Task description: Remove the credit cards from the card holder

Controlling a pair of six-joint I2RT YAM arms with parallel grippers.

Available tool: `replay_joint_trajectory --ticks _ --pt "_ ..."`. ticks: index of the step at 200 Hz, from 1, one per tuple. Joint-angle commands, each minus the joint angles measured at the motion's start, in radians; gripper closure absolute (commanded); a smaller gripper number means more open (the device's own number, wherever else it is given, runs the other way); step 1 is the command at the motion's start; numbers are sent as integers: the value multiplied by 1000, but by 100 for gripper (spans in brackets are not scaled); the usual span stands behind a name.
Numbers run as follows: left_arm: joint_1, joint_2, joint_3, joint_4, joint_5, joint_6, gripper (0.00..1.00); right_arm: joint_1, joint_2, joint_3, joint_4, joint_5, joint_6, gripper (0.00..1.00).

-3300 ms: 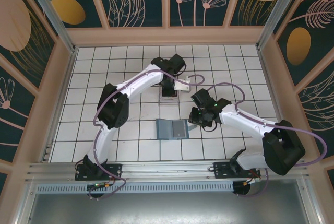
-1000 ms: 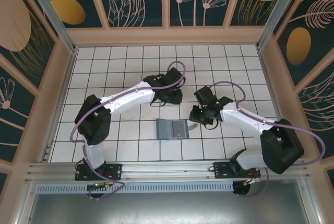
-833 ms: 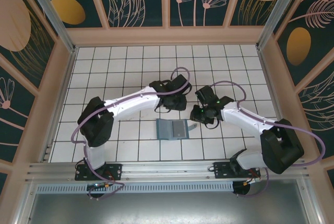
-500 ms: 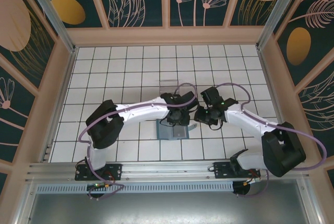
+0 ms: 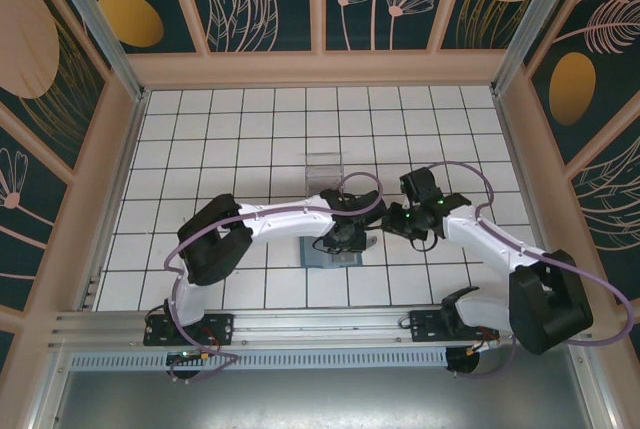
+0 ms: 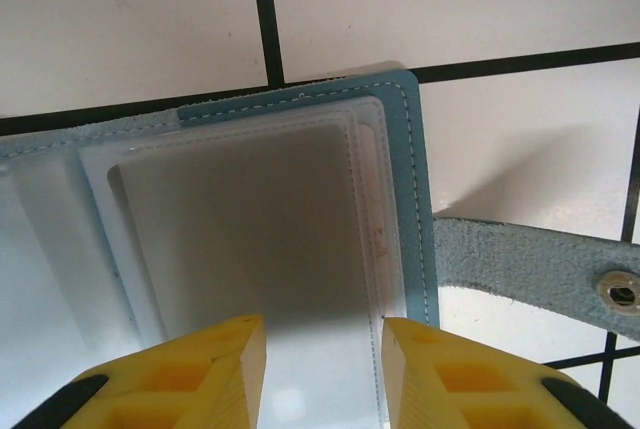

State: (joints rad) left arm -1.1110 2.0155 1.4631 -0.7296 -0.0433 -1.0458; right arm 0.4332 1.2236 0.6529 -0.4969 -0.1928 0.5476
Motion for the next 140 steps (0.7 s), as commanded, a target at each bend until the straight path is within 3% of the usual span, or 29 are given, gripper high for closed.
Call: replay_joint_trajectory --ticks 1,110,140 --pt "-1 34 9 -31 -16 -13 62 -9 -22 -18 9 -22 -23 71" --pt "-1 79 -32 -12 8 7 53 -11 -12 -12 11 -33 -18 71" --pt "-1 81 -36 -12 4 9 60 -11 -12 -12 8 -31 -18 71"
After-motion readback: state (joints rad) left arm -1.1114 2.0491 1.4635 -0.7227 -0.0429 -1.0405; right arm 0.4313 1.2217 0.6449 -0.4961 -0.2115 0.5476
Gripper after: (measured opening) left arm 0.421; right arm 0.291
